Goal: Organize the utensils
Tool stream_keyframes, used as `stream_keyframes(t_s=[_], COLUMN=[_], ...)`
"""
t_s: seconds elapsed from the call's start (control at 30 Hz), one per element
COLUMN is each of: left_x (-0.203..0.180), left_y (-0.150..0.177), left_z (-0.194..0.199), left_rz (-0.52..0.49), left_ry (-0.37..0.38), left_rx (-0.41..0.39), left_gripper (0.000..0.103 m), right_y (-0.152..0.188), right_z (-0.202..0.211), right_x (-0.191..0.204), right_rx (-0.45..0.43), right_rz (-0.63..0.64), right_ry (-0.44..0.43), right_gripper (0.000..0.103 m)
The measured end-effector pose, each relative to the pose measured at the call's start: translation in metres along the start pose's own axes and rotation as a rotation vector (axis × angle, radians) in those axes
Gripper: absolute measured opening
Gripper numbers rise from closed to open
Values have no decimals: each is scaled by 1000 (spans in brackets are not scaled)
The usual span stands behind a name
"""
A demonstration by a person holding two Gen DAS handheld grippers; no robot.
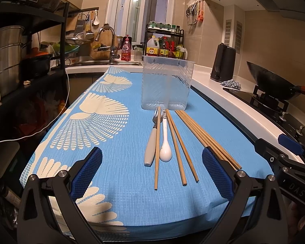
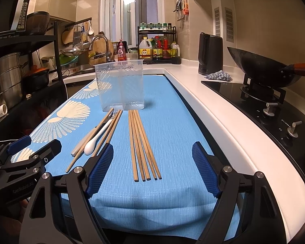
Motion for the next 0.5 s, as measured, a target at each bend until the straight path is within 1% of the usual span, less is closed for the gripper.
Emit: stream_keyframes(t_s=[0.13,0.23,0.3,0.37,0.4,0.47,0.5], left_x=[-1,1,3,3,5,4,5], left_y=[0,0,0,1,2,5,7], left_z=[-1,-1,-2,-3,-4,-6,-7], left_rz=[0,5,8,13,13,11,9], left_ry=[1,4,6,13,18,32,36], left_rx=[1,5,7,11,14,22,26], left_gripper=[96,96,95,95,95,92,87], right_y=[-1,0,1,2,3,5,6], right_z=[0,-1,-2,-3,-5,-12,-17], right_x=[2,3,2,0,-3,-7,-9], right_rx=[0,4,9,13,19,43,54], right_rz=[3,1,-1,-7,-14,-29,-29], right_ry=[-1,-2,-2,-5,-9,-21,-23], right_gripper=[77,73,66,54,50,37,34])
Point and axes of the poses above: each gripper's, at about its wrist camera, not at the fingertips, and z roughly against the way its jaws point, x to its left, y to its underside, the point moved 1 cm from there along -z, roughly the way its jaws point, and after that the axes turned 5 degrees about -y, right-handed, at the moved point
